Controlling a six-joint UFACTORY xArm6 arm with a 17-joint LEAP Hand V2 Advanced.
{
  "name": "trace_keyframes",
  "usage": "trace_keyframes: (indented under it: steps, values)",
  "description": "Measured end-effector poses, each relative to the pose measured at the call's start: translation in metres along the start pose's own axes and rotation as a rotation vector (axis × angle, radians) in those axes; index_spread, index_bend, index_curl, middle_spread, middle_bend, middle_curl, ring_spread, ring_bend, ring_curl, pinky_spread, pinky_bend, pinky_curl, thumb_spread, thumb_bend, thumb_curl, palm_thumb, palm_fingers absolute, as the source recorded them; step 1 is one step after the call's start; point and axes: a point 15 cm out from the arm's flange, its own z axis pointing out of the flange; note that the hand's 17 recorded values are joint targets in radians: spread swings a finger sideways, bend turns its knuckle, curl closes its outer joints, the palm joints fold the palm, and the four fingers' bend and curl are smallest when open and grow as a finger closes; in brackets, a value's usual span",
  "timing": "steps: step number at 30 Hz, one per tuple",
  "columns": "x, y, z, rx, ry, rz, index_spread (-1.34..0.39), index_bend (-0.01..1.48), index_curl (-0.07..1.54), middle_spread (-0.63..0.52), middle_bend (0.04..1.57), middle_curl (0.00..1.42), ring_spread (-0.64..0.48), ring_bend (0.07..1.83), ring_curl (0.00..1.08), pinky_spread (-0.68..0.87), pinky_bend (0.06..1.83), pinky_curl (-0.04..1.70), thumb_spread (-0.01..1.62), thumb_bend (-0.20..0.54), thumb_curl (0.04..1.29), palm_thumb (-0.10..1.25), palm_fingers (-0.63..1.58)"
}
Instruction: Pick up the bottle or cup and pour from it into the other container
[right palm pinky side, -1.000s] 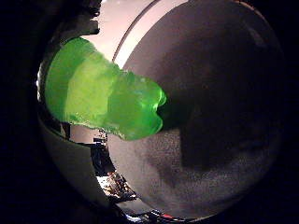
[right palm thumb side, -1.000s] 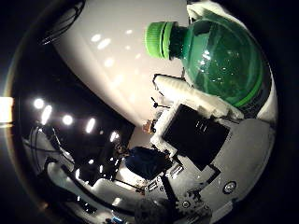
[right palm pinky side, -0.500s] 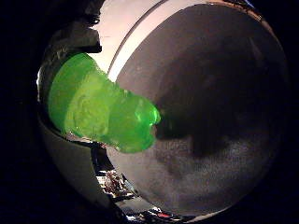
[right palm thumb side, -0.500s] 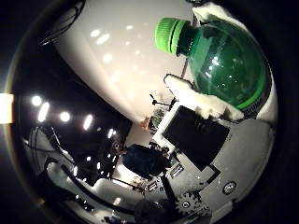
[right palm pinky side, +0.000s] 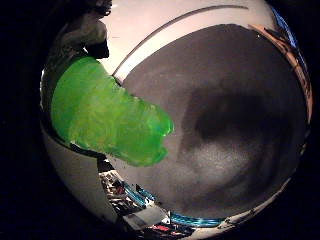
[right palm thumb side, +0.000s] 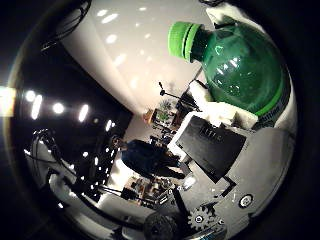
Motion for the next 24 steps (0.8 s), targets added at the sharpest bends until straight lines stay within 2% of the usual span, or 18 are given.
trace_keyframes:
  steps: [10,17,24]
  values:
    - [-0.078,-0.018,0.044,-0.196,0.121,-0.046,-0.18,1.20,0.78,-0.08,1.37,0.70,-0.16,1.47,0.63,-0.22,1.26,0.93,0.28,-0.020,0.95,1.11,1.14]
    - [-0.100,-0.027,0.063,-0.345,0.313,-0.072,-0.18,1.20,0.78,-0.08,1.37,0.71,-0.16,1.47,0.63,-0.23,1.22,0.99,0.27,-0.020,0.96,1.10,1.14]
    - [-0.133,-0.033,0.099,-0.535,0.568,-0.184,-0.18,1.19,0.78,-0.09,1.37,0.71,-0.16,1.46,0.63,-0.23,1.19,1.03,0.25,-0.020,0.96,1.10,1.15]
